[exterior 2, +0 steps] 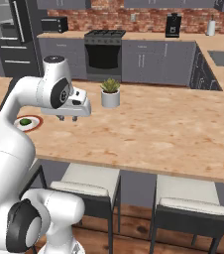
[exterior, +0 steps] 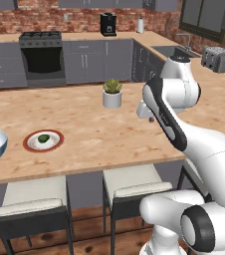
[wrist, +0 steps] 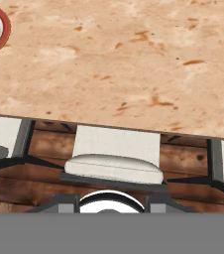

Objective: Pick the chicken drumstick and avocado from their plates and place them in the bowl. Then put the bowl in the fridge.

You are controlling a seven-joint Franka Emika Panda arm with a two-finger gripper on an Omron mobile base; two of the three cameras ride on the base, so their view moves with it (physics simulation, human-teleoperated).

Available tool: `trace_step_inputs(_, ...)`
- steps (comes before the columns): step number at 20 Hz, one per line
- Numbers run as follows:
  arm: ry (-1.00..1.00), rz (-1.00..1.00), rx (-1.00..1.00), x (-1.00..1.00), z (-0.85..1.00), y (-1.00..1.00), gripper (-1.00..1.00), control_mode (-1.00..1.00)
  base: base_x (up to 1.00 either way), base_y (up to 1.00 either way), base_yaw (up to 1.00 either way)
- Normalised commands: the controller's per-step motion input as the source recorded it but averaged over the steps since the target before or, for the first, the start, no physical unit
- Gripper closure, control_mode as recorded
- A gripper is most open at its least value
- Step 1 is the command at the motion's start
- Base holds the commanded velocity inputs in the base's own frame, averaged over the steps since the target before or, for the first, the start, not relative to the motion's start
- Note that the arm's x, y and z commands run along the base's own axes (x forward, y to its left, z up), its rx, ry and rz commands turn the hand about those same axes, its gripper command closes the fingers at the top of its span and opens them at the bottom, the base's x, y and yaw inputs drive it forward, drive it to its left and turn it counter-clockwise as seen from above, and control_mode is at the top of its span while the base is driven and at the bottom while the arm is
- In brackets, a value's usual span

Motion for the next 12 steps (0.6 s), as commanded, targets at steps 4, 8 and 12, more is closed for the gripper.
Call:
trace_step_inputs(4,0.0,0.0,0.0,0.0,0.0,0.0,-1.0,1.0,0.0,0.0,0.0)
trace_step_inputs(8,0.0,0.0,0.0,0.0,0.0,0.0,-1.0,1.0,0.0,0.0,0.0)
trace_step_inputs(12,0.0,0.0,0.0,0.0,0.0,0.0,-1.0,1.0,0.0,0.0,0.0)
